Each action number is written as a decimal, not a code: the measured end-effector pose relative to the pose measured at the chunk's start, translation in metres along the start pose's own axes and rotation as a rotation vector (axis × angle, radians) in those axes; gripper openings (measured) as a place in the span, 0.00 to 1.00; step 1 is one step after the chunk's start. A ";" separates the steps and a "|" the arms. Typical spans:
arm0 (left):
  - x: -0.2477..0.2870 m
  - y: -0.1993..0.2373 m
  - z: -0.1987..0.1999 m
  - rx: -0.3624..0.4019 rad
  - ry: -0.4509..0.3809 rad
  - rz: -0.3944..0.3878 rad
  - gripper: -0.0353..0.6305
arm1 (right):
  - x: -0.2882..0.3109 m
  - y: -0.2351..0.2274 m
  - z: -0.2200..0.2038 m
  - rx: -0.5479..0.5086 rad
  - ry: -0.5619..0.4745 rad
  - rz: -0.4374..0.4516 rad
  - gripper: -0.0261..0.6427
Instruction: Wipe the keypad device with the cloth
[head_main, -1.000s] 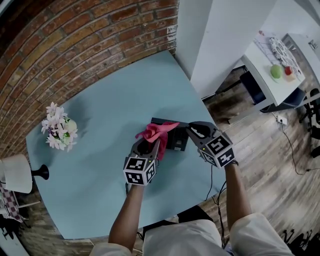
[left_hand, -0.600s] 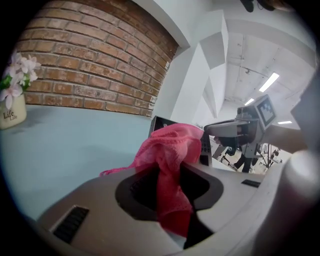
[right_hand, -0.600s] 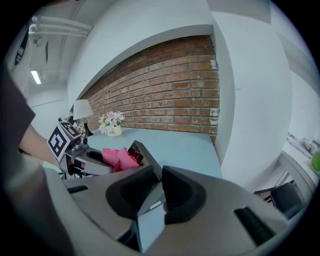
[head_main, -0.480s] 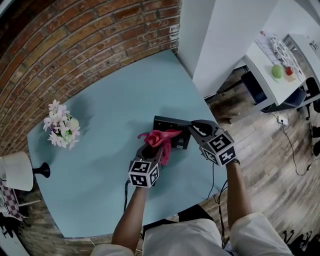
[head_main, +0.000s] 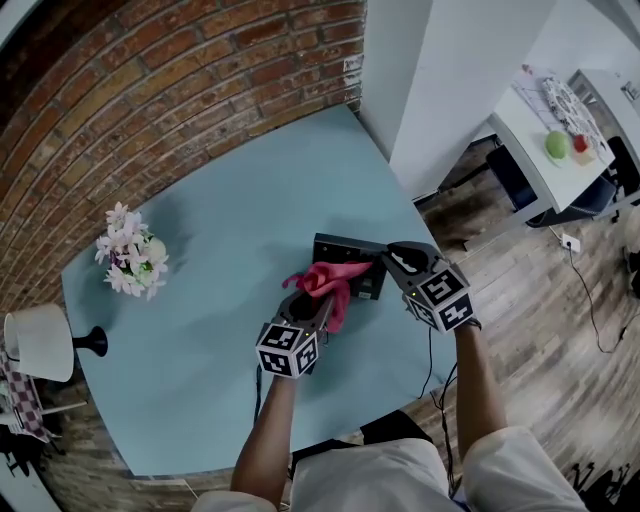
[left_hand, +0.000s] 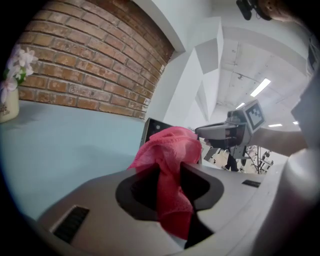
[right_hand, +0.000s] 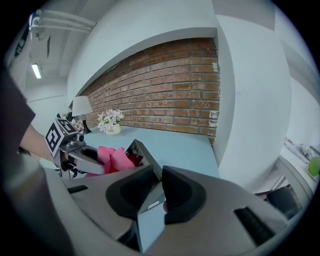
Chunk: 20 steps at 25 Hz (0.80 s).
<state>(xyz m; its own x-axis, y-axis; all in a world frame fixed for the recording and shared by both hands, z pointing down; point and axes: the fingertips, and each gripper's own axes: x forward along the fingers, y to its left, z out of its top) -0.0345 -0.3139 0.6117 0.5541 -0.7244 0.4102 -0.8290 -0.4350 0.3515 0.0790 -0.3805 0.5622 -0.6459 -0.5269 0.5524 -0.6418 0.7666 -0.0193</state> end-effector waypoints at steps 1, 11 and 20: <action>0.000 -0.005 0.007 0.022 -0.015 -0.019 0.28 | 0.000 0.000 0.000 0.003 0.000 0.004 0.17; 0.015 -0.025 0.102 0.092 -0.168 -0.011 0.27 | -0.001 -0.001 0.001 0.028 -0.007 0.033 0.17; 0.043 -0.026 0.096 0.101 -0.132 -0.016 0.27 | 0.000 0.000 0.001 0.034 -0.026 0.040 0.17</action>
<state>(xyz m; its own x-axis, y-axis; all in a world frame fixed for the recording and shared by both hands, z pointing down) 0.0034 -0.3858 0.5393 0.5581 -0.7778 0.2891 -0.8272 -0.4938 0.2683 0.0787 -0.3806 0.5614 -0.6815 -0.5060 0.5287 -0.6289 0.7743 -0.0698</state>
